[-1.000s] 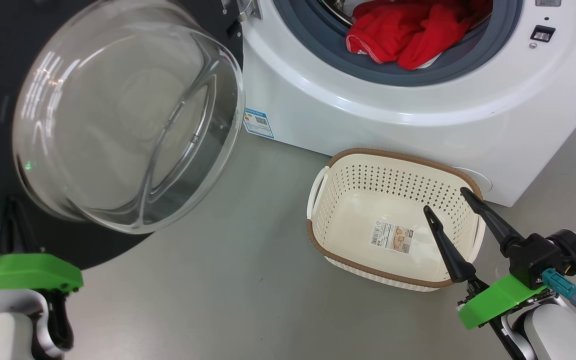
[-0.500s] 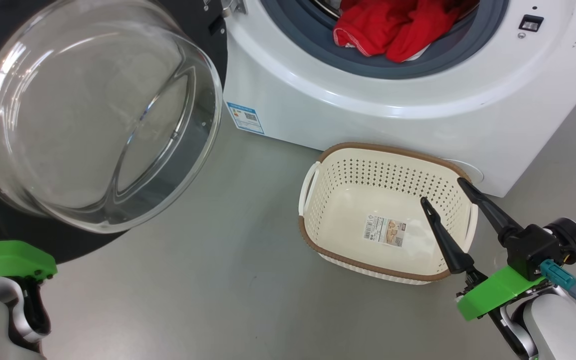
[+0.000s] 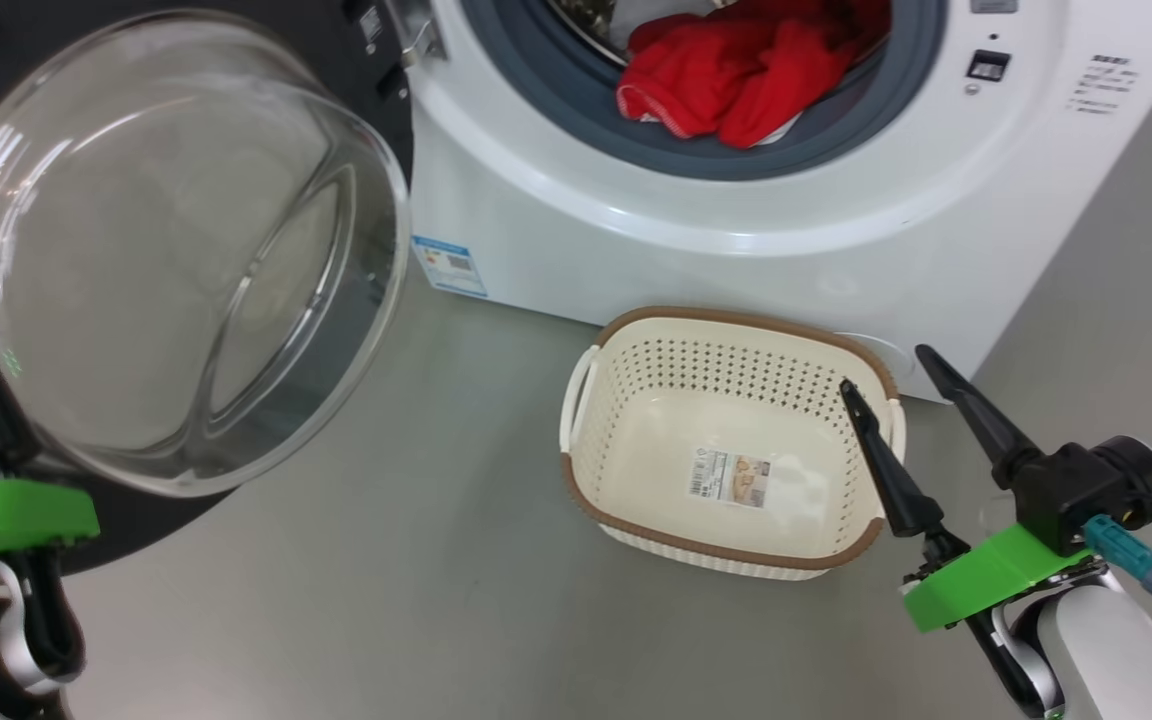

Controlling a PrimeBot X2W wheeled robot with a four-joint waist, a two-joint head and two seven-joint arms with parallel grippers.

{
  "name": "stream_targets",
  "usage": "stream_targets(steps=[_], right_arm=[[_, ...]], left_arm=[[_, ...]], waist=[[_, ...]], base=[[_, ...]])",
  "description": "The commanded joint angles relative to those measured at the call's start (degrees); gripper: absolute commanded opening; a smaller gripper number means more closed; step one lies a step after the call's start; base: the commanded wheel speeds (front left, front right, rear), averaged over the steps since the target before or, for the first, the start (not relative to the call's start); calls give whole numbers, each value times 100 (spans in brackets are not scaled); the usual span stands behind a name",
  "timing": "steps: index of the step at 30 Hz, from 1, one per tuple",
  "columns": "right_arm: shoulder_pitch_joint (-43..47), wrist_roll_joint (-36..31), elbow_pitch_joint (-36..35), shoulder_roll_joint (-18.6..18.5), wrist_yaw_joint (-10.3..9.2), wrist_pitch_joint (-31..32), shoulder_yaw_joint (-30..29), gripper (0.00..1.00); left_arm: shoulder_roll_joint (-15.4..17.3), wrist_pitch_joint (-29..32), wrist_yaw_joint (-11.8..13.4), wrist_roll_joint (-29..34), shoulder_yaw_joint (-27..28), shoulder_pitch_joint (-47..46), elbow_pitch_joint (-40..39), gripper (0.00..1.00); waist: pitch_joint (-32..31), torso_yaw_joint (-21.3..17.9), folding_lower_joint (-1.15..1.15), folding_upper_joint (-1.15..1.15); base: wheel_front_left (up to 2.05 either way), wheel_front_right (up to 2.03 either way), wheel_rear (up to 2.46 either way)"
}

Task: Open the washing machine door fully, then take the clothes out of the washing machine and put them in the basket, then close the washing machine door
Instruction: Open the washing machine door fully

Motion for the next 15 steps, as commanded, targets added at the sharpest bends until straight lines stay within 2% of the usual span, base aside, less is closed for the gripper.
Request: stream_targets(steps=[1,7,9,13,15], right_arm=[[17,-9,-171,3,34,-37,49,100],[160,-73,-284,150,34,-37,-174,100],[212,-102,-341,219,34,-37,-252,100],[239,-140,-416,281,34,-37,-334,100],[241,-163,-456,314,34,-37,-378,100]], left_arm=[[267,23,1,32,178,-48,-271,100],[163,306,-11,46,-83,142,-1581,100],[111,421,-122,76,-347,207,-2085,100],[-7,488,-373,-31,-696,276,-2444,100],[-1,468,-332,88,-768,325,-2465,100]], waist=[[-96,-110,0,0],[-235,-433,0,0],[-289,-630,0,0],[-332,-908,0,0],[-355,-1054,0,0]], base=[[0,0,0],[0,0,0],[0,0,0],[0,0,0],[0,0,0]])
